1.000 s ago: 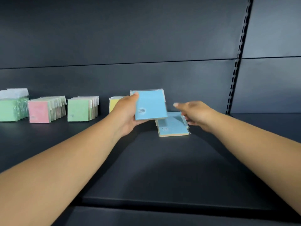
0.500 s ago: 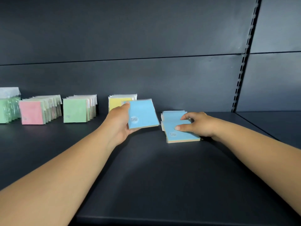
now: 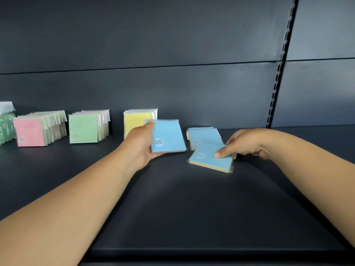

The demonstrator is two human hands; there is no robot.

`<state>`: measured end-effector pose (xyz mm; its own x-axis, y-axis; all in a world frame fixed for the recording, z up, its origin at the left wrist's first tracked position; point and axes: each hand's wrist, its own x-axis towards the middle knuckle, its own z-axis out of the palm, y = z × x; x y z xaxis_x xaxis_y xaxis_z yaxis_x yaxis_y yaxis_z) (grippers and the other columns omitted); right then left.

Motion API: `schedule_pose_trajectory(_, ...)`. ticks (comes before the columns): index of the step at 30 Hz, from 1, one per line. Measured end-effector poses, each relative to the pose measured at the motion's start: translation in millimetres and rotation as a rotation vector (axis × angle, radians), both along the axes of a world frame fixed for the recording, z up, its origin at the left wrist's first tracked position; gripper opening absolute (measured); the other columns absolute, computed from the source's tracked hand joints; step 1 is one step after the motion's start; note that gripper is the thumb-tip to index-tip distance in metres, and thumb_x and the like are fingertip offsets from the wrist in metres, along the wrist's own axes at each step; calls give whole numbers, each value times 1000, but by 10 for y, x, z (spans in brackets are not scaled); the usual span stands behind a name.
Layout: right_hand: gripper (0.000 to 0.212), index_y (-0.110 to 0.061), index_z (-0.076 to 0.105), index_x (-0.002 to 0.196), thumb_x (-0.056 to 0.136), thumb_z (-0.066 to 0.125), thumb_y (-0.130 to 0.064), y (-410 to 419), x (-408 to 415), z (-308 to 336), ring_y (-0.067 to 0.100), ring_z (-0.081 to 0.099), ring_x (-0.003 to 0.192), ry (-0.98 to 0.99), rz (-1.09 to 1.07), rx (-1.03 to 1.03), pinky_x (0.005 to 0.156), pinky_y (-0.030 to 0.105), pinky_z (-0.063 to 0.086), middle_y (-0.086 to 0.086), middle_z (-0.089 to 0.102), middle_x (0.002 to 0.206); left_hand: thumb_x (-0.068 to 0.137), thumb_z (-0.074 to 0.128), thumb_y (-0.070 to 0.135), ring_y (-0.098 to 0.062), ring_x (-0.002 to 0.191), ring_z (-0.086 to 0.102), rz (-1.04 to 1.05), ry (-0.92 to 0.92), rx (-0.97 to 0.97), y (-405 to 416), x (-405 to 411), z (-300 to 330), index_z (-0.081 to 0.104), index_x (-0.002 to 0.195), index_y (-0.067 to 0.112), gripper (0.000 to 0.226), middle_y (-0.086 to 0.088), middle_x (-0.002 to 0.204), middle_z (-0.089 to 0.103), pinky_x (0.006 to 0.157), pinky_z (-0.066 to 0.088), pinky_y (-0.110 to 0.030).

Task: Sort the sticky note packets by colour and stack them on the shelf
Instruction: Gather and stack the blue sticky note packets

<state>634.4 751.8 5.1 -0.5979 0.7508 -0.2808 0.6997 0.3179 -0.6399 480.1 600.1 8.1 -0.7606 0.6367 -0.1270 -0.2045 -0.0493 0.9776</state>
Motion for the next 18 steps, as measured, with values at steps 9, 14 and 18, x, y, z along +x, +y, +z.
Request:
schedule_pose_trajectory(9, 17, -9, 59, 87, 80, 63, 6, -68, 62, 193, 15, 63, 67, 683, -144, -252, 60, 27, 54, 7, 65, 81, 100, 36, 29, -21, 86, 65, -19, -9, -10, -21, 15, 11, 56, 103, 16, 23, -4, 108, 66, 69, 54, -38)
schedule_pose_trajectory(14, 6, -2, 63, 83, 80, 63, 3, -218, 3, 220, 9, 68, 51, 944, -142, -407, 52, 21, 57, 5, 71, 66, 97, 41, 39, -18, 86, 68, -116, -38, 11, -36, 60, 35, 59, 107, 17, 30, -1, 102, 69, 64, 54, -34)
schedule_pose_trajectory(18, 9, -9, 61, 79, 80, 66, -2, -360, -162, 141, 10, 68, 58, 959, -121, -389, 62, 23, 58, 1, 71, 65, 92, 48, 44, -17, 89, 69, -286, 0, 38, -23, 123, 43, 63, 109, 20, 32, 0, 103, 72, 69, 56, -33)
